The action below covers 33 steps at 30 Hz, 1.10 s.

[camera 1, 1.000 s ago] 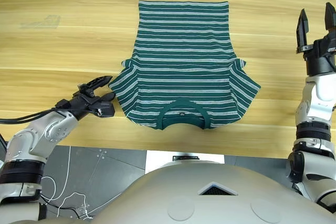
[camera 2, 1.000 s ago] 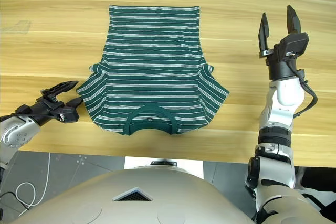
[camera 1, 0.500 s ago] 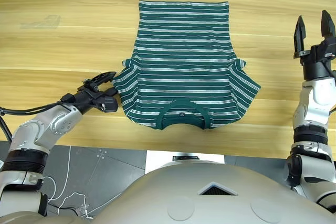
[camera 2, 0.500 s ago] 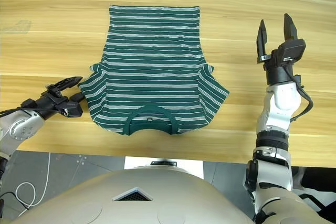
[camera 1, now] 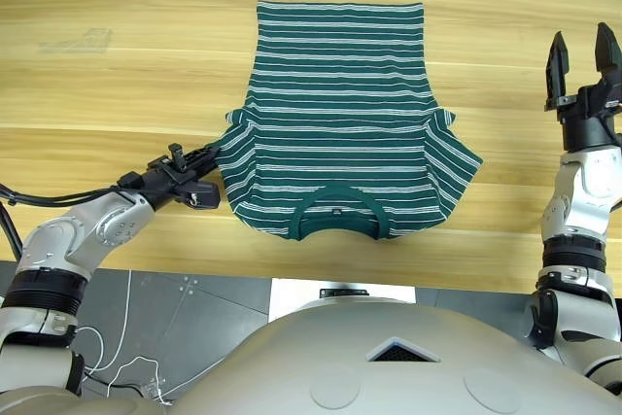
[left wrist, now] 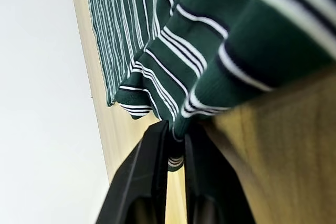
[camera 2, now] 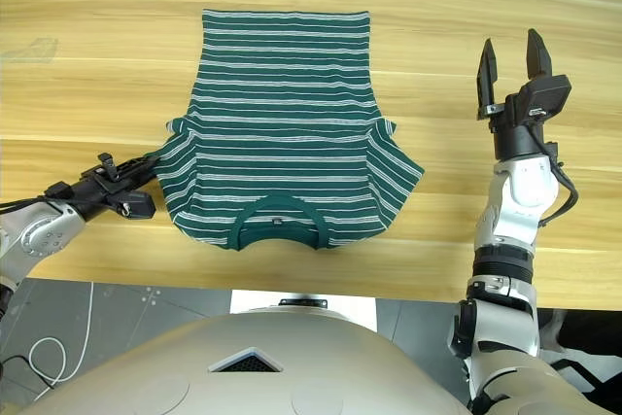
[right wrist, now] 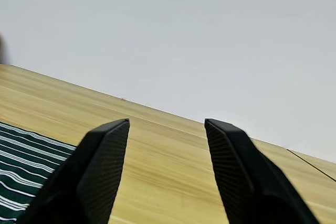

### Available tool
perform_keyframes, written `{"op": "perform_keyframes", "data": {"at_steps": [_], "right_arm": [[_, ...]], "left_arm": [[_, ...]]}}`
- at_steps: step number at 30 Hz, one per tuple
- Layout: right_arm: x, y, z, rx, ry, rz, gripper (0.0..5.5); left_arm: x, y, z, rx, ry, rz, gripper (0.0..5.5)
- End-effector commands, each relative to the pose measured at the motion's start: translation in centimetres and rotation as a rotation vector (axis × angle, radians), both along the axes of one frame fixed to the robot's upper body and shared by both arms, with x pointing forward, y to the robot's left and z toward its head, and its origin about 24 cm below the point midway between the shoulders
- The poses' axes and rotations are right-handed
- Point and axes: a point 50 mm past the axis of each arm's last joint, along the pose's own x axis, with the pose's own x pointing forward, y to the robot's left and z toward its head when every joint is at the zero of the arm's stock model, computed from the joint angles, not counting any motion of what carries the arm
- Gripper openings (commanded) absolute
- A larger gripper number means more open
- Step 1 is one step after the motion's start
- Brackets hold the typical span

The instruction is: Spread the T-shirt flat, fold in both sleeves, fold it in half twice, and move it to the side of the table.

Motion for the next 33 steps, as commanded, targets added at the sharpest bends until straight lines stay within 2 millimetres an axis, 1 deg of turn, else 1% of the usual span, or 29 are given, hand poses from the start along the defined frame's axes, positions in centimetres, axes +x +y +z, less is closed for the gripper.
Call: {"op": "perform_keyframes", "data": {"at_steps": [1,7,13,14,16,18,20,22,25,27,29,33], "right_arm": [[-0.2,0.3,-0.1,0.022,0.005,0.01,2.66],[-0.3,0.5,-0.5,0.027,0.02,0.025,2.66],[-0.3,0.2,-0.7,0.03,0.028,0.026,2.66],[-0.2,0.2,-0.7,0.031,0.03,0.028,2.66],[0.0,0.3,-0.9,0.031,0.037,0.034,2.66],[0.1,0.6,-1.2,0.03,0.049,0.045,2.66],[0.2,0.8,-1.4,0.031,0.055,0.055,2.66],[0.2,0.8,-1.4,0.032,0.052,0.056,2.66],[0.2,0.4,-1.2,0.031,0.045,0.054,2.66],[0.1,0.3,-1.3,0.029,0.045,0.05,2.66],[-0.1,0.2,-1.3,0.029,0.043,0.048,2.66],[-0.3,0.1,-0.8,0.027,0.024,0.051,2.66]], "left_arm": [[-2.3,0.0,-3.3,0.023,0.138,0.041,0.1],[-2.8,0.2,-3.5,-0.019,0.11,0.106,0.01],[-3.1,-0.8,-3.9,-0.072,0.093,0.112,0.01],[-3.1,-1.1,-3.8,-0.103,0.073,0.115,0.01],[-3.2,-3.0,-3.4,-0.251,0.066,0.104,0.01],[-3.1,-5.7,-2.7,-0.472,0.058,0.078,0.01],[-2.6,-7.1,-2.0,-0.618,0.025,0.083,0.01],[-2.0,-7.9,-2.0,-0.703,0.021,0.094,0.01],[-2.0,-9.1,-3.4,-0.708,0.087,0.076,0.01],[-1.7,-9.5,-3.9,-0.704,0.113,0.065,0.01],[-1.5,-9.5,-4.4,-0.681,0.13,0.068,0.01],[-0.9,-8.6,-5.1,-0.615,0.118,0.138,0.01]]}}
